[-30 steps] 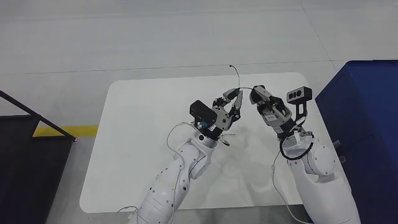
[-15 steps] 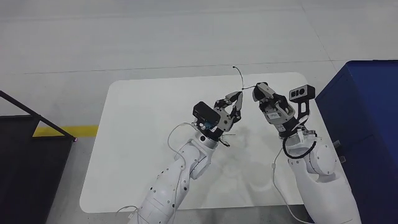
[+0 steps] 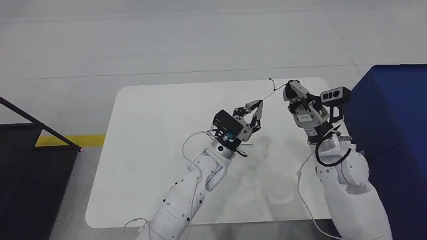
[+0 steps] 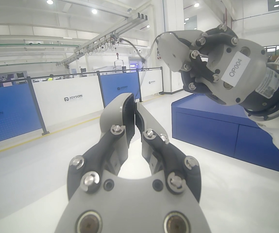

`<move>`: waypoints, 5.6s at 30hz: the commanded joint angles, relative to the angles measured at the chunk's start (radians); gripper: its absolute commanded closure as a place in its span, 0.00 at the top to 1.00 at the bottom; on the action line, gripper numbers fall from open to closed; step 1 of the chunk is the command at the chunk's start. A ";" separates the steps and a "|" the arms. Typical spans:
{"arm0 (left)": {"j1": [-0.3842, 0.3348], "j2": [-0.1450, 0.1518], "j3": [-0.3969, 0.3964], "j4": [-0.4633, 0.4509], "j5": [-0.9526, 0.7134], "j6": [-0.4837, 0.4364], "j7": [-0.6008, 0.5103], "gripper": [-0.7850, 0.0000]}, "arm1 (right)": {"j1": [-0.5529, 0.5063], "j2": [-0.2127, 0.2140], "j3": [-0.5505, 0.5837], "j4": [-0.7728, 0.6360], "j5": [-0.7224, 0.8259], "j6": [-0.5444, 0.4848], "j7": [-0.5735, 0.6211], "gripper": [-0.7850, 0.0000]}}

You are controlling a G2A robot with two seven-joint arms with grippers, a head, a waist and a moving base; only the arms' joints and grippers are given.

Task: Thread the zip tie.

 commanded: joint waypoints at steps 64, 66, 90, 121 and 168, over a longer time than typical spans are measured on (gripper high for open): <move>0.162 0.066 -0.253 -0.266 -0.020 0.041 -0.005 1.00 | -0.210 0.003 -0.065 -0.403 0.304 0.546 0.105 0.00; 0.162 0.066 -0.253 -0.266 -0.020 0.041 -0.005 1.00 | -0.225 0.004 -0.081 -0.430 0.361 0.632 0.080 0.00; 0.162 0.066 -0.253 -0.266 -0.020 0.041 -0.005 1.00 | -0.201 0.012 0.031 -0.501 1.280 1.005 -0.187 0.00; 0.162 0.066 -0.253 -0.266 -0.020 0.041 -0.005 1.00 | -0.121 0.050 0.229 -0.363 0.386 0.840 0.208 0.00; 0.162 0.066 -0.253 -0.266 -0.020 0.041 -0.005 1.00 | 0.013 0.090 0.037 -0.170 -0.465 0.570 -0.126 1.00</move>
